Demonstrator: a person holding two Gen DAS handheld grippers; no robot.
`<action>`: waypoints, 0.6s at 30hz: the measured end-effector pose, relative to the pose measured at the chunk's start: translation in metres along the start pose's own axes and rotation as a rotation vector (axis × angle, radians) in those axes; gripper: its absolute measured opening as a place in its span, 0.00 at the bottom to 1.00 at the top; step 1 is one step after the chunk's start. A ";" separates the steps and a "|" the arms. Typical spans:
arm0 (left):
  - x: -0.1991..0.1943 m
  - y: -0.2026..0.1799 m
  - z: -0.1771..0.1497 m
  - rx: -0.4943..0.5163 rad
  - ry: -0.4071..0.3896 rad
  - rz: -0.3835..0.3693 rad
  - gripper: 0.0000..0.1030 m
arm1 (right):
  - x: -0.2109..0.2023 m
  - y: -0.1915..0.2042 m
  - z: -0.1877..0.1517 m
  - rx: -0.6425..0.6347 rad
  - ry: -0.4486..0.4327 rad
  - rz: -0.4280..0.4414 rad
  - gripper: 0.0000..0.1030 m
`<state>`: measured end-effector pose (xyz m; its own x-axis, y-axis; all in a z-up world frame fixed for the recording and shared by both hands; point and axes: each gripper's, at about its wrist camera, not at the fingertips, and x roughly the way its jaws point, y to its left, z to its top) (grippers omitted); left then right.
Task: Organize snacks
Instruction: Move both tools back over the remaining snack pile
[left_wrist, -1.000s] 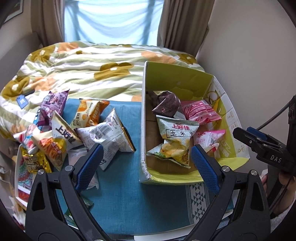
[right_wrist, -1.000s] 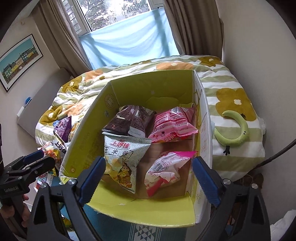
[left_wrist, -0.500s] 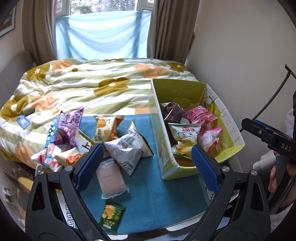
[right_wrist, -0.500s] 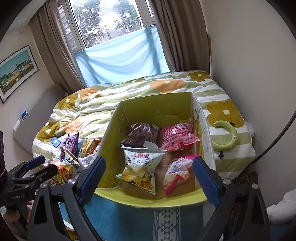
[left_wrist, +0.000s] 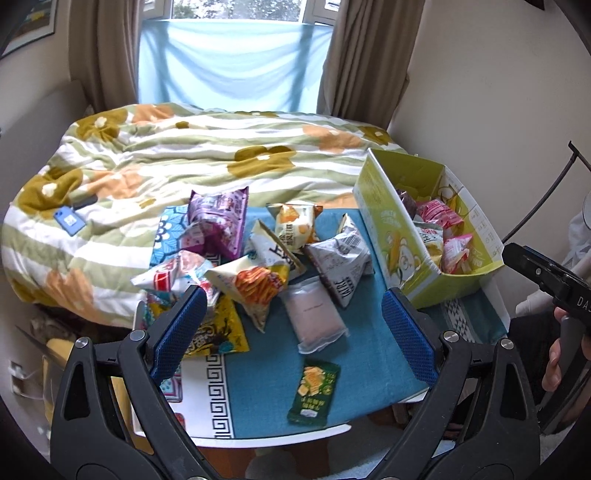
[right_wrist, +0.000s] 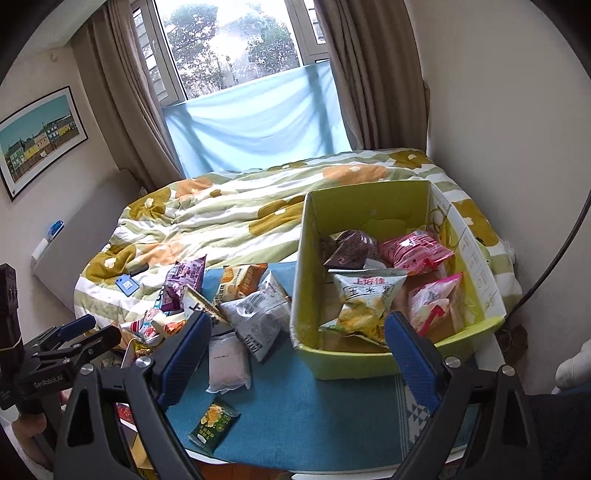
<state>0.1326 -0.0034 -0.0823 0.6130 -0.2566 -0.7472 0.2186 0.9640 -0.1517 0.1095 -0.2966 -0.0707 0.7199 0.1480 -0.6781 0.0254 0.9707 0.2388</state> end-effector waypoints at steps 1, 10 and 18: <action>-0.001 0.007 -0.003 0.007 0.003 0.000 0.92 | 0.000 0.009 -0.004 -0.001 0.003 0.000 0.91; 0.014 0.050 -0.012 0.106 0.049 -0.007 0.92 | 0.021 0.070 -0.039 -0.012 0.040 0.003 0.91; 0.067 0.038 0.003 0.260 0.113 0.026 0.92 | 0.083 0.093 -0.063 -0.049 0.158 0.007 0.91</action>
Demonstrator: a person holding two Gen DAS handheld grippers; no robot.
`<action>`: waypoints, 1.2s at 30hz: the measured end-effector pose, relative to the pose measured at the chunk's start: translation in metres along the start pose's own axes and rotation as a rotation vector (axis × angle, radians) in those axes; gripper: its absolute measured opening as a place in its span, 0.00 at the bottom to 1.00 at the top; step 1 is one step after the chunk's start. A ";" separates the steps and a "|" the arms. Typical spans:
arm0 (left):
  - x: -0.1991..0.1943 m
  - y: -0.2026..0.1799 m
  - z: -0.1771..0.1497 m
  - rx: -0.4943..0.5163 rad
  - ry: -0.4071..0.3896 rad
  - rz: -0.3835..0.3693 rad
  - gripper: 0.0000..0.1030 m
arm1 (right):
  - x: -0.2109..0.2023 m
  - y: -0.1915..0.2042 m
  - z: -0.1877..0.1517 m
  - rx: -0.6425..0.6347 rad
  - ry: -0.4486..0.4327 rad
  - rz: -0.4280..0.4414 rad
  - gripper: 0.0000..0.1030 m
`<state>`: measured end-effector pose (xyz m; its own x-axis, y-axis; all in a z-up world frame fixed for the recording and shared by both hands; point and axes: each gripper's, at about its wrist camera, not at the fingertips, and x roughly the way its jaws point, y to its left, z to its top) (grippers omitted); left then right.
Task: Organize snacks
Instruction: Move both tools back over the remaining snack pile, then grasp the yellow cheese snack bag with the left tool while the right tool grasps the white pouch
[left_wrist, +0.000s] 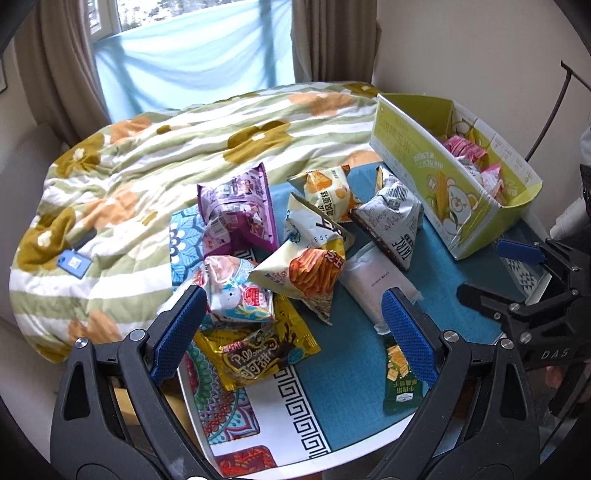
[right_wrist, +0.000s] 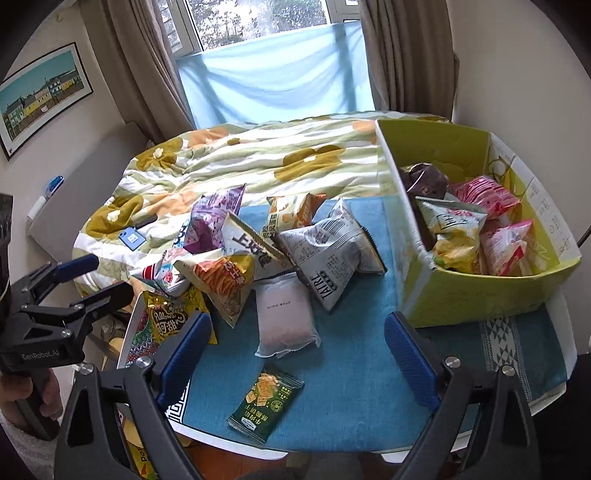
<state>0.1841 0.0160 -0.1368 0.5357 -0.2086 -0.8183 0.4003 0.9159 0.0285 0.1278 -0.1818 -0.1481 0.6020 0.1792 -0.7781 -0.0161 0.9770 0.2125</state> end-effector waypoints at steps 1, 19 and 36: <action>0.009 -0.001 0.004 0.010 0.016 -0.002 0.92 | 0.010 0.000 -0.001 -0.011 0.017 0.001 0.91; 0.143 -0.032 0.032 0.224 0.265 0.043 0.85 | 0.132 0.009 -0.012 -0.112 0.213 0.026 0.91; 0.157 -0.025 0.027 0.158 0.300 0.006 0.54 | 0.162 0.020 -0.005 -0.150 0.254 0.022 0.83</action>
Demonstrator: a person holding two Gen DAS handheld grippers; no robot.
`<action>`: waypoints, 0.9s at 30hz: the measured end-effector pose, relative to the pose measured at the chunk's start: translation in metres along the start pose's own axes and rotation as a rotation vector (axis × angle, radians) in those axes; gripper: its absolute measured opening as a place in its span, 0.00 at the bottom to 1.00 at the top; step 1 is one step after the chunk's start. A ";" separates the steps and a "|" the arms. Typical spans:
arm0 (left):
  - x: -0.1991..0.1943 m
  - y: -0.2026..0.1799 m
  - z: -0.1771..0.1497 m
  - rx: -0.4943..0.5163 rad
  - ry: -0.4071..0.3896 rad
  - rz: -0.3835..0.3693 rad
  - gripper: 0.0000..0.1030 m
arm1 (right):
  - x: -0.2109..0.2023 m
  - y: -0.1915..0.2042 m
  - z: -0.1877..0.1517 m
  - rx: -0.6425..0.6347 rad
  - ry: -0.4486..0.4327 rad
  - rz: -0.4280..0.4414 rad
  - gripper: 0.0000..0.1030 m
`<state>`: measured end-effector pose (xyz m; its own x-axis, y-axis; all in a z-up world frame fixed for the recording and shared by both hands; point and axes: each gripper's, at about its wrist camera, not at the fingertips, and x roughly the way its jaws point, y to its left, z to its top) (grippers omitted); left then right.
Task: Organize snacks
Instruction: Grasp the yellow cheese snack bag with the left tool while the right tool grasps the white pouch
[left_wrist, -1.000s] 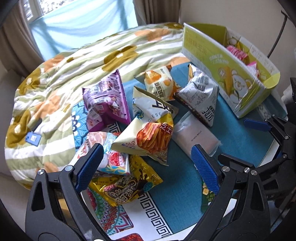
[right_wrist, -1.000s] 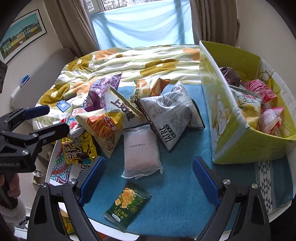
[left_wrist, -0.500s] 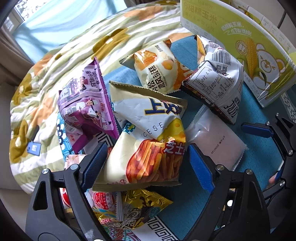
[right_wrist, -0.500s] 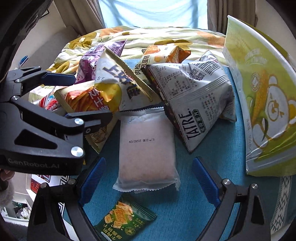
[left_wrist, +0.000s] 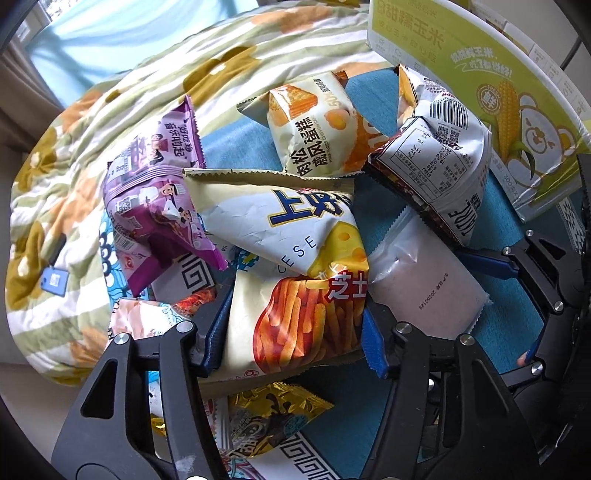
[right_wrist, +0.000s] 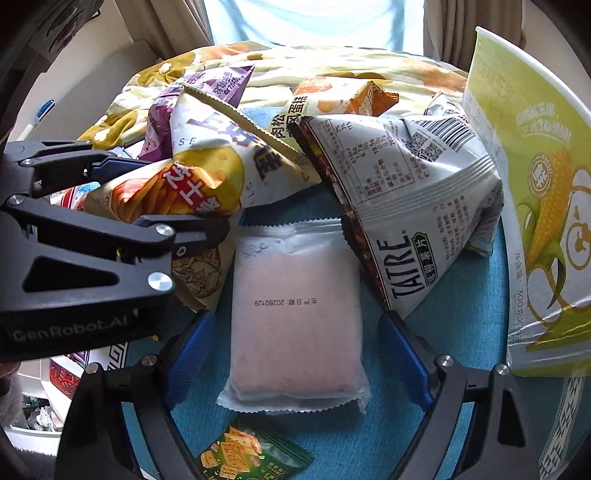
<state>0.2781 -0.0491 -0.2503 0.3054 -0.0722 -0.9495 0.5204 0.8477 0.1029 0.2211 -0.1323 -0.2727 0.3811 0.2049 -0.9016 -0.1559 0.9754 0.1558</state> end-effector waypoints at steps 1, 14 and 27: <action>0.000 0.000 -0.001 -0.002 0.000 -0.001 0.54 | 0.002 0.000 0.001 -0.002 0.006 -0.002 0.79; -0.007 -0.002 -0.007 -0.013 -0.006 -0.001 0.53 | 0.012 0.011 0.008 -0.062 0.010 -0.038 0.58; -0.038 -0.006 -0.021 -0.015 -0.052 0.014 0.53 | -0.003 0.013 -0.006 -0.014 0.007 -0.009 0.56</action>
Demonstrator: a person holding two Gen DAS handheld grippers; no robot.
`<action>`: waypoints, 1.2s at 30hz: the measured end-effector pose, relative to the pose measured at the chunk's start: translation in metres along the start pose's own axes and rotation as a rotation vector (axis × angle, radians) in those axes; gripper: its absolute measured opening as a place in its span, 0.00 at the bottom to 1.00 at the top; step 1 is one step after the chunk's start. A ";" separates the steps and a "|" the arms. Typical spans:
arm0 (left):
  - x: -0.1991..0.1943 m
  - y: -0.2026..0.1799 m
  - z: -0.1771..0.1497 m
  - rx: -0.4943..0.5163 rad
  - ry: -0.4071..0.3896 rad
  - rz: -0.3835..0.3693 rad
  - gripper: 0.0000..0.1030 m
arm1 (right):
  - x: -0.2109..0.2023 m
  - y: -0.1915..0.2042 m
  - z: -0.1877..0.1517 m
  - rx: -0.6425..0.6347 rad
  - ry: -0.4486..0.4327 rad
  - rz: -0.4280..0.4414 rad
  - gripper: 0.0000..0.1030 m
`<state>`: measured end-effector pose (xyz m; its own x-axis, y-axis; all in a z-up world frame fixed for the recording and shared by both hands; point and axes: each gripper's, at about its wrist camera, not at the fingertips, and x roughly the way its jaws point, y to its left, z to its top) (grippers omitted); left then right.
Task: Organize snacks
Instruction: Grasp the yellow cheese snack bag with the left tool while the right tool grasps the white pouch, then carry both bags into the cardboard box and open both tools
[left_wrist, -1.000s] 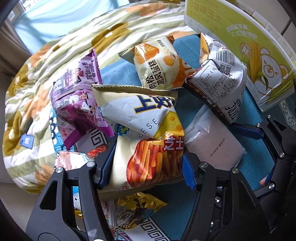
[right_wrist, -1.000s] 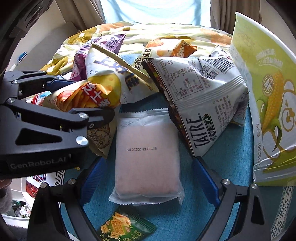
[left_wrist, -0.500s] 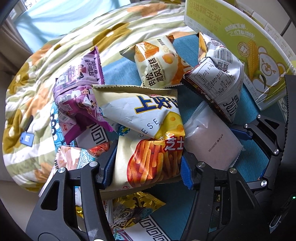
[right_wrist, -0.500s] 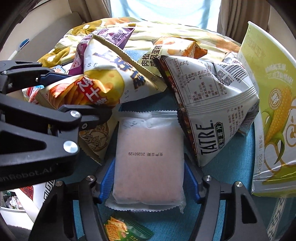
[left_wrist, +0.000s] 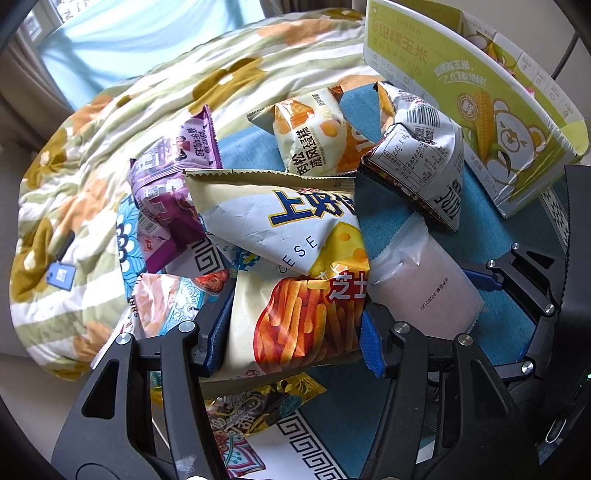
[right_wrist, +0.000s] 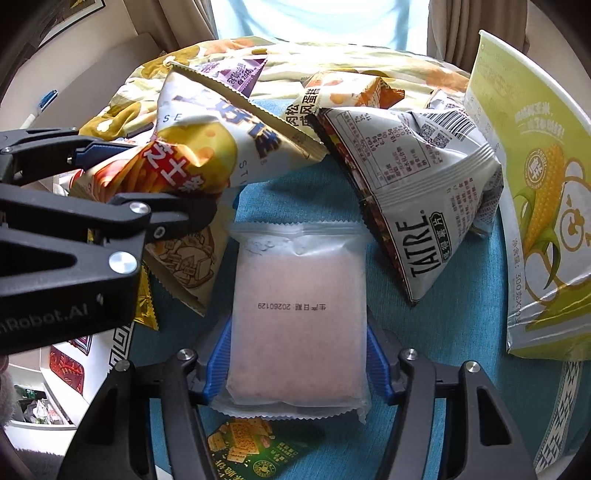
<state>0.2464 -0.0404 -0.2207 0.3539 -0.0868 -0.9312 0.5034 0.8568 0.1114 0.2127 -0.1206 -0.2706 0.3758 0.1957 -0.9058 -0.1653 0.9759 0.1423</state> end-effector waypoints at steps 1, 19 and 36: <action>-0.004 0.000 -0.002 -0.002 -0.006 0.000 0.53 | -0.003 0.001 -0.002 0.000 -0.005 0.000 0.56; -0.114 -0.012 -0.041 -0.012 -0.210 0.001 0.53 | -0.084 0.016 -0.035 0.045 -0.166 -0.025 0.56; -0.177 -0.074 0.035 -0.121 -0.387 -0.081 0.53 | -0.225 -0.095 -0.024 0.206 -0.397 -0.155 0.56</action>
<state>0.1739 -0.1060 -0.0519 0.5988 -0.3208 -0.7338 0.4535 0.8910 -0.0195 0.1222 -0.2601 -0.0899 0.7076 0.0291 -0.7060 0.0896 0.9874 0.1305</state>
